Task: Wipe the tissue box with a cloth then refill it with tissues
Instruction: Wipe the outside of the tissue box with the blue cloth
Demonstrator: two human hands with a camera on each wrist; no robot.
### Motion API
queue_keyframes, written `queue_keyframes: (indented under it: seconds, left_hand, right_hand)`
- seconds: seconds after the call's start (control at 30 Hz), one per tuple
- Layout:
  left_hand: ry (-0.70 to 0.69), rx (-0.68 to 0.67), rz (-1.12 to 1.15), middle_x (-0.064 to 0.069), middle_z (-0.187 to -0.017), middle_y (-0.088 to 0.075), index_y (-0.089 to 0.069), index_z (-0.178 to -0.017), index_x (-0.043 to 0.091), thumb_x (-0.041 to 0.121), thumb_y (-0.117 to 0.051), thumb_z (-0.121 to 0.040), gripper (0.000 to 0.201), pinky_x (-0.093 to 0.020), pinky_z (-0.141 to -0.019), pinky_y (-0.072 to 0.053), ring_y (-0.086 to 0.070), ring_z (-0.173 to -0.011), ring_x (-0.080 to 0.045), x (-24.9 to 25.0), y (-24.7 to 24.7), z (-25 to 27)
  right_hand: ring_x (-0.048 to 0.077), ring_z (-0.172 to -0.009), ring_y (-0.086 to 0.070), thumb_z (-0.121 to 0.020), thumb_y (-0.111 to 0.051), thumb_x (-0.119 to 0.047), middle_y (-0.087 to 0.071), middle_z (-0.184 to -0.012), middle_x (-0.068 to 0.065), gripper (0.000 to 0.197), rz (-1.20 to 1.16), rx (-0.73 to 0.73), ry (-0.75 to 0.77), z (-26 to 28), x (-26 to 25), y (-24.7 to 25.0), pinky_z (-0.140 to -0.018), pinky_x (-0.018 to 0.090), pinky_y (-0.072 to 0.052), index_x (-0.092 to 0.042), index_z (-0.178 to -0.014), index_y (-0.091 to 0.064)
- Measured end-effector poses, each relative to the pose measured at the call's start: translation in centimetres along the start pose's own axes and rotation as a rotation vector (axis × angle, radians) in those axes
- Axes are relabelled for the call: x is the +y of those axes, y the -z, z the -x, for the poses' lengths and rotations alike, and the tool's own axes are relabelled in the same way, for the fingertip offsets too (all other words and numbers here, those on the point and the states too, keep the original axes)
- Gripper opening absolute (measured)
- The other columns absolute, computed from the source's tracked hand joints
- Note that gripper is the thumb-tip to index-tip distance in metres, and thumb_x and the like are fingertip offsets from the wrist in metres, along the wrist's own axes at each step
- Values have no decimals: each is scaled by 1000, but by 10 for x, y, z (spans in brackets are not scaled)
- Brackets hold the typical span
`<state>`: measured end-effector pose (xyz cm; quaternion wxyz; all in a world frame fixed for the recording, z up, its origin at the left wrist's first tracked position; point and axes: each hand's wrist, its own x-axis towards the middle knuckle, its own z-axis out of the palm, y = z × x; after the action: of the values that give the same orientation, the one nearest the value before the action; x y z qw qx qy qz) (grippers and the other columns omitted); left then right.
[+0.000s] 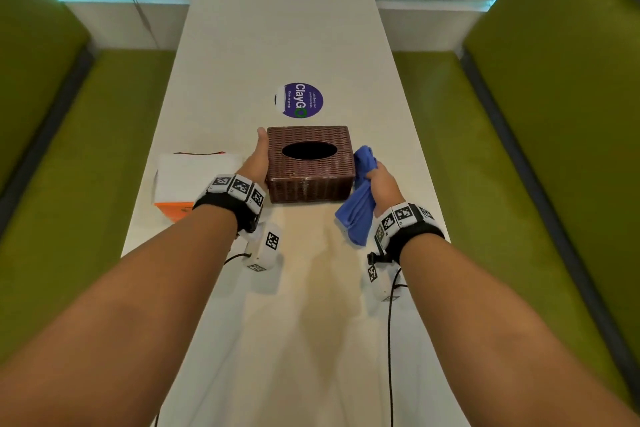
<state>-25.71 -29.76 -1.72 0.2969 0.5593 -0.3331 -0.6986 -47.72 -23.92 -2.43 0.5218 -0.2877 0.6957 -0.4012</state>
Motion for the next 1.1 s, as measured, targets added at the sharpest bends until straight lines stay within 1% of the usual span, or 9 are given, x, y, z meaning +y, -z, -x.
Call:
queue_keyframes:
  seconds: [0.13,0.23,0.37,0.5,0.67,0.77,0.83,0.93,1.1]
  left_hand:
    - [18,-64,32,3,-91,-70,-65,-110,22,77,-24,-84,73,-25,-72,-51,-63,-89,-15,-1,-10,13]
    - [-80,-107,-127,13,-99,-63,-49,-126,20,36,-54,-93,37,-14,-72,-48,-60,-90,0,2,-21,34]
    - [-126,-169,-362,-7,-148,-33,-13,-148,11,6,-86,-56,117,-35,-104,-43,-43,-128,-20,-4,-14,45]
    - [-190,-145,-536,-12,-145,-29,-7,-143,9,-7,-80,-67,106,-27,-90,-47,-45,-125,-24,-8,-14,57]
    - [-311,-81,-575,-10,-147,-22,-6,-143,8,-5,-78,-69,103,3,-74,-43,-39,-122,-19,-14,-9,64]
    - [-215,-83,-581,-6,-151,-21,9,-149,22,21,-91,-57,136,-29,-108,-37,-34,-132,-21,-22,-3,68]
    - [-202,-93,-668,-5,-149,-29,-5,-149,34,58,-91,-33,147,-47,-114,-33,-35,-136,-23,-30,1,70]
    - [-160,-142,-650,-7,-147,-33,-16,-148,29,72,-84,-19,153,-49,-113,-33,-35,-135,-23,-40,4,71]
    - [-129,-188,-451,-3,-141,-30,-6,-149,11,60,-88,-6,172,-33,-107,-35,-36,-124,-14,-39,-11,92]
  right_hand:
    - [23,-83,-59,-95,-36,-11,-63,-91,7,27,-276,2,-75,4,6,-6,-84,36,-47,-17,-109,-59]
    - [20,-69,-63,-95,-39,-15,-67,-76,7,29,-372,43,-133,5,5,6,-69,29,-52,-14,-81,-64]
    - [28,-79,-60,-92,-39,-15,-65,-85,12,23,-309,54,-139,11,-12,30,-80,37,-48,-7,-95,-62]
    - [22,-60,-54,-90,-38,-10,-59,-61,7,23,-206,11,-178,24,-36,41,-58,30,-43,-11,-74,-54]
    - [25,-66,-55,-80,-42,-11,-55,-75,11,18,-90,-5,-232,36,-30,45,-64,33,-45,-5,-93,-53]
    - [26,-70,-56,-77,-42,-11,-56,-78,12,26,-72,-11,-274,46,-21,50,-68,34,-47,-6,-100,-52]
    - [26,-72,-57,-77,-42,-10,-57,-81,13,28,-76,-8,-291,56,-18,51,-72,35,-48,-6,-102,-54]
    - [24,-69,-56,-84,-37,-7,-56,-76,11,20,-87,-14,-309,67,-13,53,-67,33,-48,-5,-90,-55]
    - [23,-66,-53,-86,-39,-9,-54,-72,10,15,-27,-25,-319,75,-12,54,-62,31,-44,-7,-79,-52]
